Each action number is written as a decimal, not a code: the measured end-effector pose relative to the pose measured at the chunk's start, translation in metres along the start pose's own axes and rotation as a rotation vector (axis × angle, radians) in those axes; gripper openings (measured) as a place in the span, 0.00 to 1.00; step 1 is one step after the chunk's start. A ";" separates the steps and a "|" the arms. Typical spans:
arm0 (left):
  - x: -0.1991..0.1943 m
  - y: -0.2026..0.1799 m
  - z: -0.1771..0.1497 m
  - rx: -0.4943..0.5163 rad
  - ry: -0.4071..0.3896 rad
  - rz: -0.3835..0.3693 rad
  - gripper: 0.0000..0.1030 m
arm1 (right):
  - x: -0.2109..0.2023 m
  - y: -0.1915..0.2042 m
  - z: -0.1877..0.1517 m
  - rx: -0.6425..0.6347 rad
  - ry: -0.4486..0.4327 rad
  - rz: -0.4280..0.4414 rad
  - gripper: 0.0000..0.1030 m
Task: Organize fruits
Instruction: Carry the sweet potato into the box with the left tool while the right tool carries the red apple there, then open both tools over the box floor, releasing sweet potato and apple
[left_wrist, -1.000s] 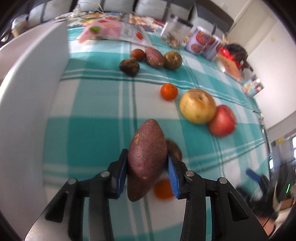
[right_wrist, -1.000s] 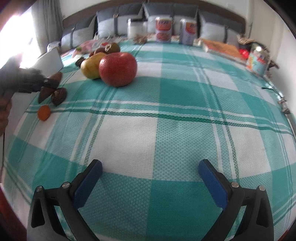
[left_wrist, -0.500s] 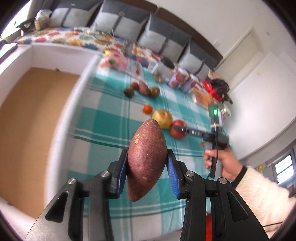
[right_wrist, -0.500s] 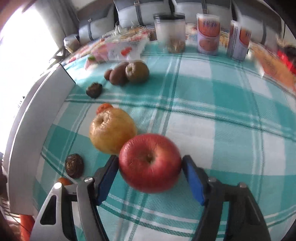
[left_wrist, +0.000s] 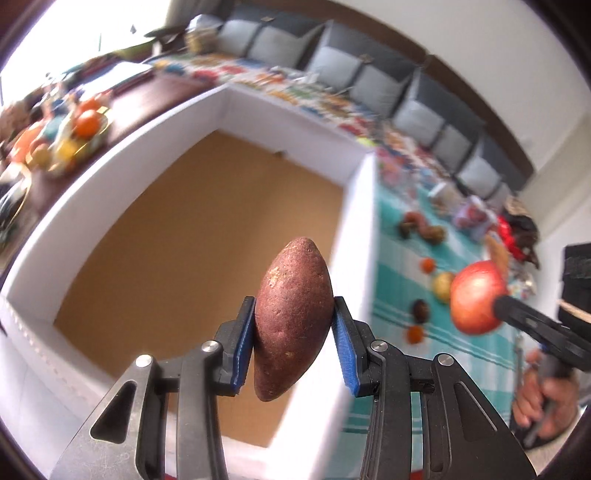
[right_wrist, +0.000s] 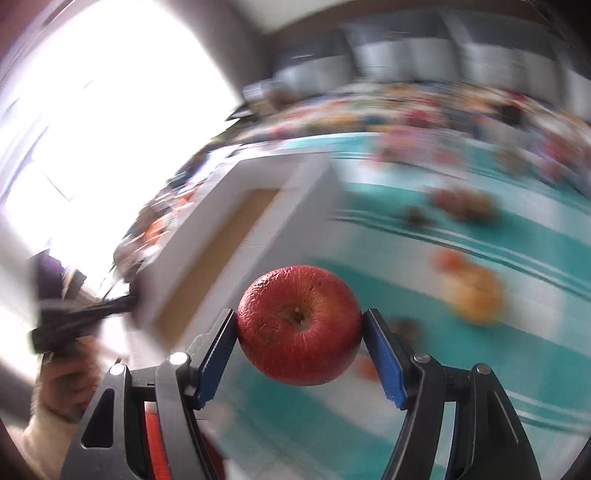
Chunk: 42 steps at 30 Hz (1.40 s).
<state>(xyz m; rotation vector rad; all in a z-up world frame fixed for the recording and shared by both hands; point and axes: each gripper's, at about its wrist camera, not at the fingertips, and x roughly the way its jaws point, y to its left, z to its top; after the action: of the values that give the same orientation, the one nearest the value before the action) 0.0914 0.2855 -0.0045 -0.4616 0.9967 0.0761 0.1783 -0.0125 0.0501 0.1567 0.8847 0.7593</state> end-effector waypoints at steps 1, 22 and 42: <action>0.005 0.008 -0.003 -0.015 0.007 0.024 0.40 | 0.017 0.021 0.003 -0.020 0.021 0.043 0.67; -0.046 -0.063 -0.031 0.120 -0.216 -0.050 0.83 | -0.046 0.015 0.021 -0.114 -0.332 -0.334 1.00; 0.159 -0.204 -0.158 0.500 0.001 0.008 0.91 | -0.078 -0.200 -0.219 0.248 -0.119 -0.776 1.00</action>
<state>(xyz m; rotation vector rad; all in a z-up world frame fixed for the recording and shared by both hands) 0.1084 0.0142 -0.1384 0.0003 0.9773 -0.1647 0.0905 -0.2489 -0.1245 0.0643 0.8351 -0.0828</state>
